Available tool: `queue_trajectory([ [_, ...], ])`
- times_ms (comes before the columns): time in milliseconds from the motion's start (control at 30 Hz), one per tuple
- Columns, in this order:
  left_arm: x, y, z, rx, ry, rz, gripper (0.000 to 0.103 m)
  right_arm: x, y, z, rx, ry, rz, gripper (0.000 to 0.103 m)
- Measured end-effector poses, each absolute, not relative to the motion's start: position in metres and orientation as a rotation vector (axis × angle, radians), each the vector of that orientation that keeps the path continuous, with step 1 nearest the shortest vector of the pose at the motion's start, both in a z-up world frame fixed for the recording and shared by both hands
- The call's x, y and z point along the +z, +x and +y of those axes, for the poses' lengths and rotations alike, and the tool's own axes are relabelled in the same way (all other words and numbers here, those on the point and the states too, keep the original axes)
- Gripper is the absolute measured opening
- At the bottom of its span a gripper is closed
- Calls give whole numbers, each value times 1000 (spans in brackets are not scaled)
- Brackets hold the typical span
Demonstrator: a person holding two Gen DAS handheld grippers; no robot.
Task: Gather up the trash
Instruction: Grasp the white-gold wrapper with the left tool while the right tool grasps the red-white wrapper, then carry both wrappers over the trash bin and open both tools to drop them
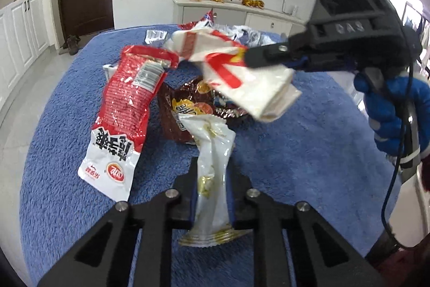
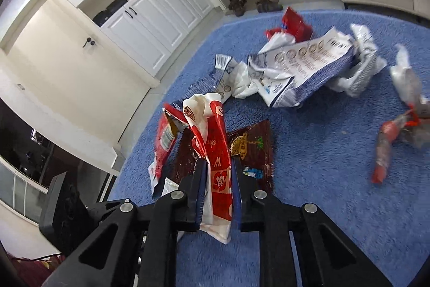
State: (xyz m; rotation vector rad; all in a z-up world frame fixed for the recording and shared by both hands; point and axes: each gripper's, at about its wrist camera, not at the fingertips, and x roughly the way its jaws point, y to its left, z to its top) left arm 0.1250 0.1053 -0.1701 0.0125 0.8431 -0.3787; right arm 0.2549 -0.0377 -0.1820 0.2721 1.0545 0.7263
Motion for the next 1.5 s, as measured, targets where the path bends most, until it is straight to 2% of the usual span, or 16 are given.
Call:
queue_trajectory([
  [333, -120, 107, 81, -399, 41, 781, 12, -123, 215, -129, 656, 365, 851, 18],
  [533, -90, 115, 24, -483, 100, 746, 12, -89, 183, -224, 528, 431, 715, 18],
  [700, -78, 120, -49, -591, 181, 739, 12, -83, 144, -326, 354, 495, 632, 18],
  [900, -79, 136, -167, -742, 290, 770, 12, -115, 88, -436, 17, 475, 639, 18],
  [1167, -115, 148, -340, -917, 372, 874, 12, -208, 54, -532, -329, 513, 790, 20],
  [1400, -149, 163, -430, -936, 363, 948, 19, -258, 61, -578, -401, 571, 850, 22],
  [1500, -158, 171, -454, -931, 355, 974, 23, -264, 59, -582, -414, 580, 849, 28],
])
